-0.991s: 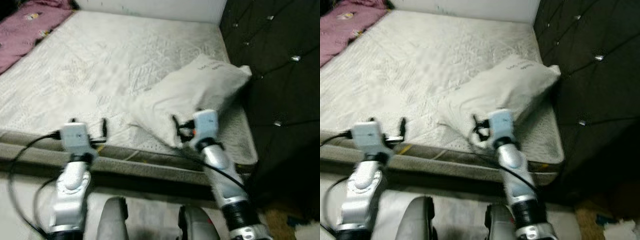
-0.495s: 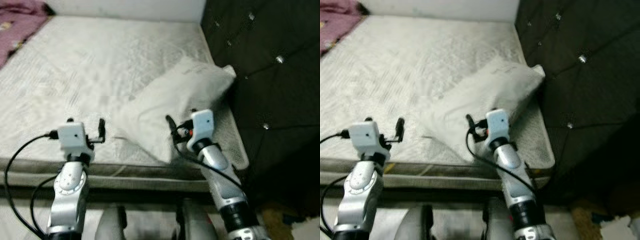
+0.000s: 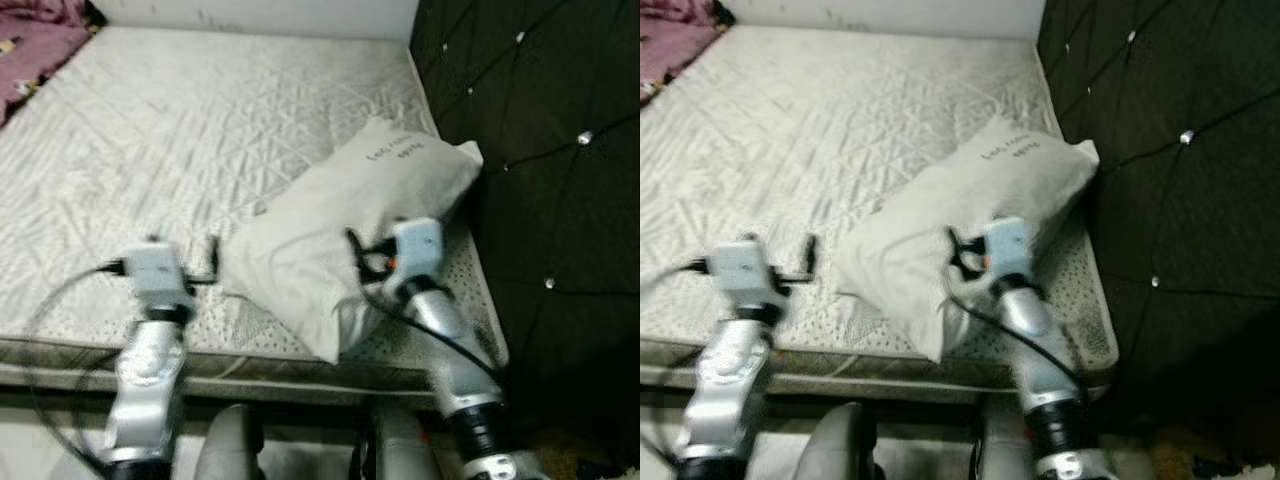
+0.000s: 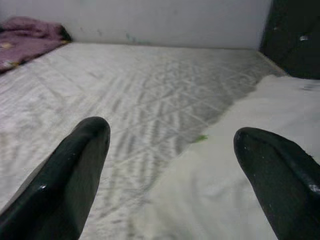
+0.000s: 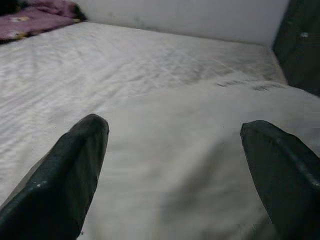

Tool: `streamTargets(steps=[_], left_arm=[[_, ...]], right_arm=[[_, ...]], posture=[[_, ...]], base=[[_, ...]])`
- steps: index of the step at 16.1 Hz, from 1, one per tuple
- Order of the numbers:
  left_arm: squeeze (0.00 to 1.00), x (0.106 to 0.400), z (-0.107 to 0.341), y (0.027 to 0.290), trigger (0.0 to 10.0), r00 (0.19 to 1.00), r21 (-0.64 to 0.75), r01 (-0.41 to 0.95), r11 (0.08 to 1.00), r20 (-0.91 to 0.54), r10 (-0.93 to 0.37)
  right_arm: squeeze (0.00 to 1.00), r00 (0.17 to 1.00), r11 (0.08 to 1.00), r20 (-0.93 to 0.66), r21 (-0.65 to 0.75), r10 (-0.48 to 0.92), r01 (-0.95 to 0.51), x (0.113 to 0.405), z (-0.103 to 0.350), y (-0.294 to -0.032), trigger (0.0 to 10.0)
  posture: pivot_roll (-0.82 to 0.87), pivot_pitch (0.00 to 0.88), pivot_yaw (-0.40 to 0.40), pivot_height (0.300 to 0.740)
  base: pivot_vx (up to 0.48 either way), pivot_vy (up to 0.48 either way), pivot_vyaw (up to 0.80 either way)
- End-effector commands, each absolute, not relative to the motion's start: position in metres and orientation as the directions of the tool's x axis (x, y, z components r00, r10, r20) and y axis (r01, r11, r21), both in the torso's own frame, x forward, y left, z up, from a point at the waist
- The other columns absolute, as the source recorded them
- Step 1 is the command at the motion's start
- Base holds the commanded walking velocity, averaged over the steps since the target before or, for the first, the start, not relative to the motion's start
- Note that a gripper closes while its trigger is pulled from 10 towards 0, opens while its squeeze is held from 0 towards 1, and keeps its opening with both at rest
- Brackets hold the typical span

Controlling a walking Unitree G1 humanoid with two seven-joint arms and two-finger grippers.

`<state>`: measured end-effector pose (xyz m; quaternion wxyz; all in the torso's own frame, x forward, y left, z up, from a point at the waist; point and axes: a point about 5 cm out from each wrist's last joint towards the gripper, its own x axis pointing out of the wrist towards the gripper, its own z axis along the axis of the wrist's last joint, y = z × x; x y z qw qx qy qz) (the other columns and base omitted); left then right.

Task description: Clean up the room

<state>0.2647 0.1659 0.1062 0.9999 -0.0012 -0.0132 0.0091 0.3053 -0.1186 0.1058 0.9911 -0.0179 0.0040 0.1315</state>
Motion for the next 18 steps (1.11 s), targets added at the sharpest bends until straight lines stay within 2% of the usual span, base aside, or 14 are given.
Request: streamTargets(steps=[1,6,11,14,17,18], left_arm=[[0.00,0.262,0.103,0.175,10.0,0.999,0.009,-0.052,0.999,-0.001,0.052],[0.00,0.245,0.109,0.184,10.0,0.994,0.057,-0.103,0.993,-0.030,0.105],[0.00,0.216,0.100,0.205,10.0,0.972,0.101,-0.203,0.974,-0.101,0.213],[0.00,0.212,0.102,0.209,10.0,0.968,0.121,-0.212,0.970,-0.112,0.226],[0.00,0.202,0.098,0.210,10.0,0.961,0.138,-0.216,0.967,-0.145,0.235],[0.00,0.201,0.099,0.212,10.0,0.958,0.141,-0.226,0.964,-0.149,0.246]], right_arm=[[0.00,0.960,0.960,-0.031,-0.016,0.277,-0.278,0.304,0.102,-0.113,10.0],[0.00,0.935,0.938,-0.095,-0.017,0.343,-0.346,0.303,0.094,-0.107,10.0],[0.00,0.876,0.887,-0.169,-0.025,0.451,-0.461,0.301,0.085,-0.092,10.0],[0.00,0.793,0.827,-0.294,-0.015,0.534,-0.563,0.299,0.073,-0.087,10.0],[0.00,0.659,0.722,-0.382,0.034,0.649,-0.691,0.297,0.075,-0.082,10.0],[0.00,0.651,0.718,-0.394,0.034,0.649,-0.695,0.298,0.075,-0.081,10.0]], posture=[[-0.11,0.065,-0.007,0.635],[-0.09,0.074,-0.013,0.577],[-0.05,0.082,-0.027,0.577],[-0.04,0.084,-0.020,0.577],[-0.04,0.083,-0.012,0.577],[-0.04,0.083,-0.012,0.577]], base=[[0.000,0.000,0.00],[0.000,0.000,0.00],[0.000,0.000,0.00],[0.000,0.000,0.00],[0.000,0.000,0.00],[0.000,0.000,0.00]])
